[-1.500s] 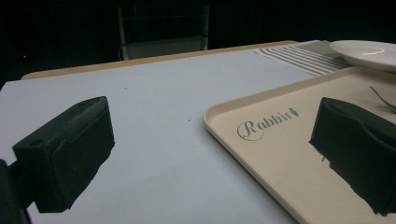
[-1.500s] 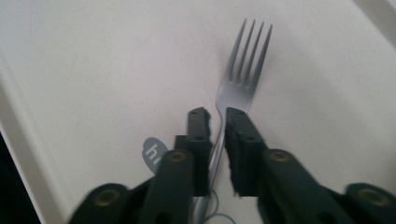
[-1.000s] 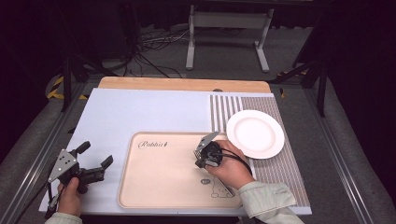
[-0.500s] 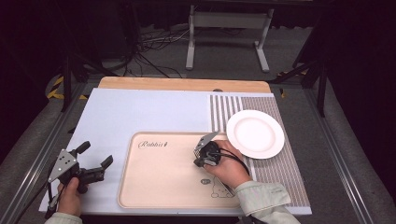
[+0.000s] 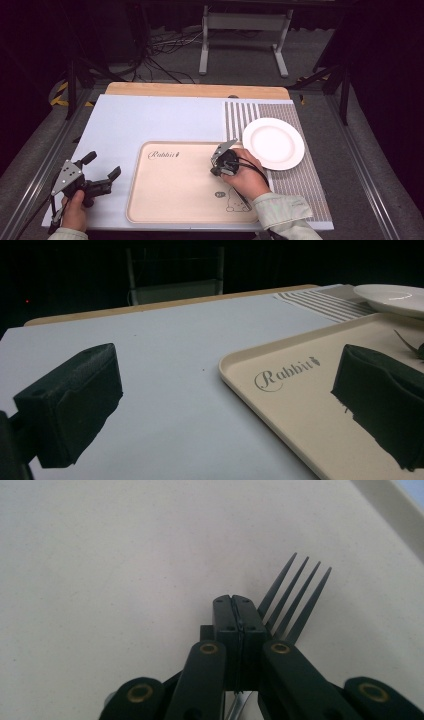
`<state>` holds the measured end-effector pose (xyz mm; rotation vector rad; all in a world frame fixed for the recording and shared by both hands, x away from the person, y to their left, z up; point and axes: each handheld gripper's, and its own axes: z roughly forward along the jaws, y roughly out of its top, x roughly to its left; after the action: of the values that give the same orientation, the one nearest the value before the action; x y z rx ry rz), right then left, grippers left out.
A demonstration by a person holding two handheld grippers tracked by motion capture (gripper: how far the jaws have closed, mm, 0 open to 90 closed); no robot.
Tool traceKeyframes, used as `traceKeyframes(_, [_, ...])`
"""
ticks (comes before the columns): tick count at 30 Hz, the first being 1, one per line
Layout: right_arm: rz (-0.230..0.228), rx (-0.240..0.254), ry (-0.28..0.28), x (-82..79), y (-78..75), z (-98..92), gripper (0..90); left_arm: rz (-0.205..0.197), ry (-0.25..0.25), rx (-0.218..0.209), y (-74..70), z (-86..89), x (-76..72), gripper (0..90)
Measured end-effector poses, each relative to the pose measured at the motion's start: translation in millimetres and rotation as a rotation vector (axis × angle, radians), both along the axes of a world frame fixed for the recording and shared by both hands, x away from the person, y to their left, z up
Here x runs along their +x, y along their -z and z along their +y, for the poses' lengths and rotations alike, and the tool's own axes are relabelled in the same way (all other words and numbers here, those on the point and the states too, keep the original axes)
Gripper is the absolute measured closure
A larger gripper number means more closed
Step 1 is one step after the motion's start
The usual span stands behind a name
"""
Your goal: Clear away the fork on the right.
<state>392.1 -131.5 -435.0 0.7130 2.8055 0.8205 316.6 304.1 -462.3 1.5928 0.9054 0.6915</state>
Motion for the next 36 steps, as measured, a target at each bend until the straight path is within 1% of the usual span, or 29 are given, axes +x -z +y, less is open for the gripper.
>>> traceKeyframes(2, [-0.001,0.000,0.004,0.8,0.0,-1.3,90.0,0.001,-0.001,0.000,0.1,0.0,0.0,0.3])
traceKeyframes(8, [-0.002,0.005,0.043,5.2,-0.1,-9.9,90.0,0.001,0.000,0.001,0.0,0.0,0.0,0.3])
traceKeyframes(19, [-0.008,-0.003,0.098,10.2,-1.2,-23.2,90.0,0.002,0.000,0.003,0.1,0.1,-0.1,0.3])
traceKeyframes(24, [-0.009,-0.005,0.110,11.1,-1.4,-28.3,90.0,0.000,-0.005,-0.002,0.3,0.1,-0.2,0.3])
traceKeyframes(36, [-0.013,-0.010,0.172,12.4,-2.3,-43.2,90.0,0.003,-0.001,0.003,0.2,-0.3,-0.2,0.3])
